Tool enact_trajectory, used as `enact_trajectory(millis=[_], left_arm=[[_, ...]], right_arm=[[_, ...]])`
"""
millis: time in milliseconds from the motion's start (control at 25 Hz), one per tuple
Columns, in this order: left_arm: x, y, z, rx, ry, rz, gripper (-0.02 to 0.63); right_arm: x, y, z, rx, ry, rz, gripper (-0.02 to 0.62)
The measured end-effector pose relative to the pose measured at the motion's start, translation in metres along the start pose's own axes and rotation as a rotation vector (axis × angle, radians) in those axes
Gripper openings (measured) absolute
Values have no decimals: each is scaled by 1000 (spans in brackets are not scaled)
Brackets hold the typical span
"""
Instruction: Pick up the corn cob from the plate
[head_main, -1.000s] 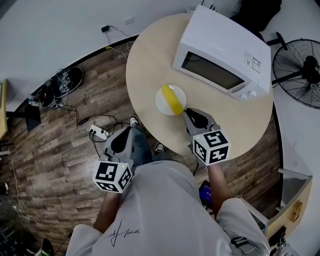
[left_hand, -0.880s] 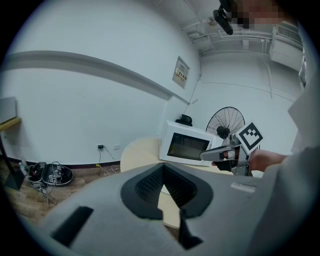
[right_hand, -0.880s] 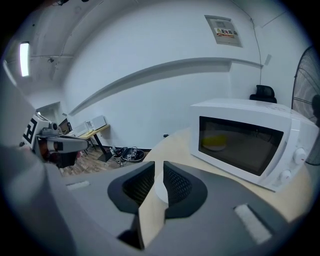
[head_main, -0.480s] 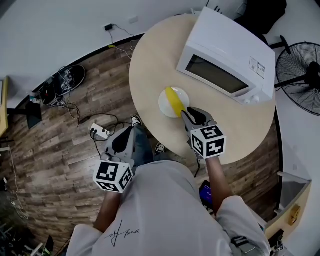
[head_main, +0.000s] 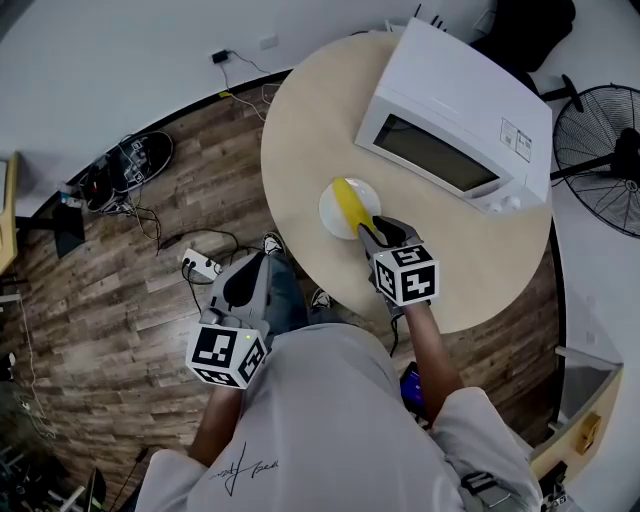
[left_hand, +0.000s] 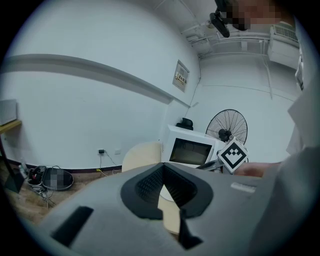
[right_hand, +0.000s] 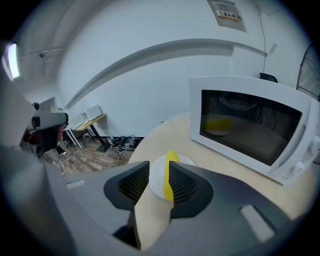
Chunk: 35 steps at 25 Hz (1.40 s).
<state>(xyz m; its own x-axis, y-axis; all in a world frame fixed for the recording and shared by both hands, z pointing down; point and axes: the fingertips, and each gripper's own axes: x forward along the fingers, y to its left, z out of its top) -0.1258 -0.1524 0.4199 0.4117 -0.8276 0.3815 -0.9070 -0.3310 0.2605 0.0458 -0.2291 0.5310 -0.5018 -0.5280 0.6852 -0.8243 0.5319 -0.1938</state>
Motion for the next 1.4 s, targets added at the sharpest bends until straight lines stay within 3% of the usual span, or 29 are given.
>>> enact_trajectory(millis=[840, 1400], left_arm=[[-42, 18, 44, 55, -202, 86, -8], [-51, 19, 49, 28, -233, 100, -9]], right_arm=[[61, -26, -37, 28, 147, -78, 235], [106, -41, -50, -15, 231, -102, 295]])
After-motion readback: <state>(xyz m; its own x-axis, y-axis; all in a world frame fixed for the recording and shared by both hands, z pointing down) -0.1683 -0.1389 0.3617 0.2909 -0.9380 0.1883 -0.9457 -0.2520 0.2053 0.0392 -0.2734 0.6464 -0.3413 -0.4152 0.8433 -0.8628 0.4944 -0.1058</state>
